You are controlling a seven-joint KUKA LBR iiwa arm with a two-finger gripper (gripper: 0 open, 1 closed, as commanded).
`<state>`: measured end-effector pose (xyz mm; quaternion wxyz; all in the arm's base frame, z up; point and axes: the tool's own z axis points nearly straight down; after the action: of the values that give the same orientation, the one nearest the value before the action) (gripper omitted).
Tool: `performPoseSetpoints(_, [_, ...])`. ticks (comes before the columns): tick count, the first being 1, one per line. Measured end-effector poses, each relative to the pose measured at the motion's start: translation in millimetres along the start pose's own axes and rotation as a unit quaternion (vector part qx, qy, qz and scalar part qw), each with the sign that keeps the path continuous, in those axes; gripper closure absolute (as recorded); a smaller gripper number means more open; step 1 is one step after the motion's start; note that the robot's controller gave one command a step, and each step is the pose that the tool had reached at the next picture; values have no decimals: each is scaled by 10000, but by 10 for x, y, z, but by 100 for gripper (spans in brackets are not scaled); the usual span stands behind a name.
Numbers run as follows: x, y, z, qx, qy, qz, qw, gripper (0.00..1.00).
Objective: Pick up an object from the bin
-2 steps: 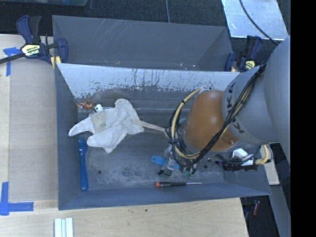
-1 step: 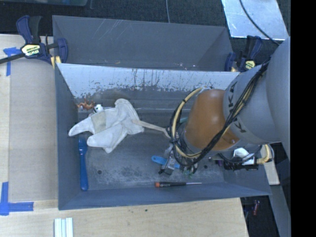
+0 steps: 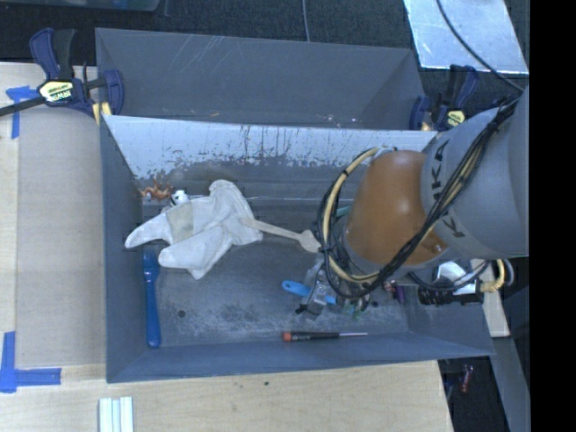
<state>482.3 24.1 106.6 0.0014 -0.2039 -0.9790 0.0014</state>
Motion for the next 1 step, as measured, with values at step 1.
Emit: performPoseSetpoints(1, [-27, 12, -341, -27, -52, -1, 10000, 100])
